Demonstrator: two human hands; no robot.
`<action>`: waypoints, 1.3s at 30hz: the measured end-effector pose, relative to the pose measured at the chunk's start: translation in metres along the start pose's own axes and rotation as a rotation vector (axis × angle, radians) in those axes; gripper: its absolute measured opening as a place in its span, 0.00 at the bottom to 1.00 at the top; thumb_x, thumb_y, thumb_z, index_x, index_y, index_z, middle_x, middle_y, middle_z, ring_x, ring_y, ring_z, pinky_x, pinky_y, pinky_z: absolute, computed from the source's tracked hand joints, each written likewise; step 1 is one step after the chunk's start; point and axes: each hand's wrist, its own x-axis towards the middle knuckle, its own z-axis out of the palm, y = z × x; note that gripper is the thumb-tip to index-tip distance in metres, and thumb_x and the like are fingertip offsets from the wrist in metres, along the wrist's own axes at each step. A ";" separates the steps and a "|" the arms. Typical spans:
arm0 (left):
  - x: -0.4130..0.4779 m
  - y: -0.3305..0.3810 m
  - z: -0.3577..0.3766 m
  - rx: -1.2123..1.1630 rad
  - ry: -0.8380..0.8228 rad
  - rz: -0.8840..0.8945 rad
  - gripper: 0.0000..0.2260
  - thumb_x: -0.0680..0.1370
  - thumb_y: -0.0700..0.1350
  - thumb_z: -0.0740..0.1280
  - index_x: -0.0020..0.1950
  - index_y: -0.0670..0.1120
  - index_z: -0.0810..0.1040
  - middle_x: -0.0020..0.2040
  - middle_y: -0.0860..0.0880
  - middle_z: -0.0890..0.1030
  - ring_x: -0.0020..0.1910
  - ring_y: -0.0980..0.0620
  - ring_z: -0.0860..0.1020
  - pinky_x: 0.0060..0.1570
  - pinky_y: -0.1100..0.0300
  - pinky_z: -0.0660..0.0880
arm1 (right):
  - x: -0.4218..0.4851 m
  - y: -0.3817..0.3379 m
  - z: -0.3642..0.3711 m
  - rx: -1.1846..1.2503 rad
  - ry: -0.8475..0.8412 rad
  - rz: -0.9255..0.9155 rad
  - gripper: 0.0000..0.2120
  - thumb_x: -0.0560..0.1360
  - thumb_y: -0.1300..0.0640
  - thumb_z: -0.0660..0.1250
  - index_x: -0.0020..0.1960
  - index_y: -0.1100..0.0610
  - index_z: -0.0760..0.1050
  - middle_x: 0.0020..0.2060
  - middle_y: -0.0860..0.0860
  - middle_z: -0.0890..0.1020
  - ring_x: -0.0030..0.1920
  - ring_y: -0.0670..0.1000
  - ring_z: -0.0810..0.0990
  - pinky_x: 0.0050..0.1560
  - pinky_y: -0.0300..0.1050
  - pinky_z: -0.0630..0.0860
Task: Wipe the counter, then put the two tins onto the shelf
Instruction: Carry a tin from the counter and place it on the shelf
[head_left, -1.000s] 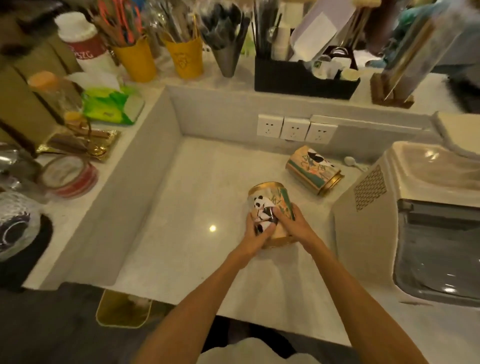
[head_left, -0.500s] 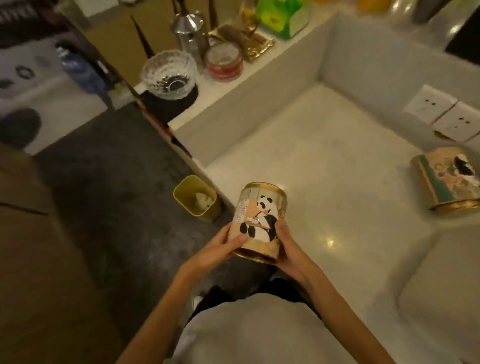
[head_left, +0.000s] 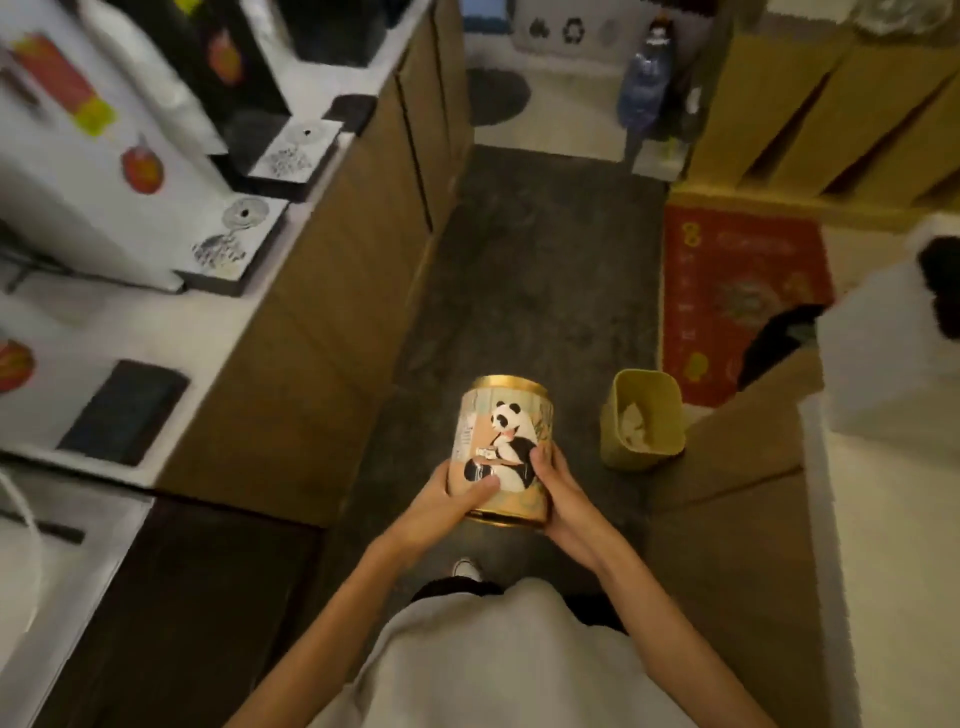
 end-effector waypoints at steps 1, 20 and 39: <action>-0.009 0.005 -0.023 -0.042 0.062 0.043 0.37 0.69 0.56 0.74 0.73 0.47 0.62 0.63 0.48 0.78 0.58 0.52 0.81 0.47 0.64 0.80 | 0.014 -0.008 0.026 -0.048 -0.053 0.003 0.37 0.71 0.40 0.72 0.75 0.38 0.60 0.67 0.51 0.78 0.66 0.55 0.78 0.66 0.65 0.73; -0.143 0.280 -0.287 -0.050 0.973 0.796 0.47 0.60 0.63 0.78 0.73 0.61 0.57 0.62 0.61 0.78 0.62 0.59 0.78 0.52 0.64 0.79 | 0.163 -0.366 0.537 -0.782 -1.009 -0.783 0.21 0.76 0.39 0.59 0.63 0.48 0.73 0.48 0.46 0.81 0.47 0.47 0.81 0.46 0.47 0.78; -0.312 0.536 -0.667 0.330 1.619 0.776 0.54 0.65 0.56 0.79 0.77 0.57 0.44 0.75 0.48 0.63 0.72 0.46 0.66 0.72 0.46 0.65 | 0.184 -0.523 1.008 -1.150 -1.361 -1.077 0.39 0.66 0.37 0.74 0.72 0.42 0.62 0.70 0.53 0.70 0.68 0.59 0.71 0.63 0.68 0.73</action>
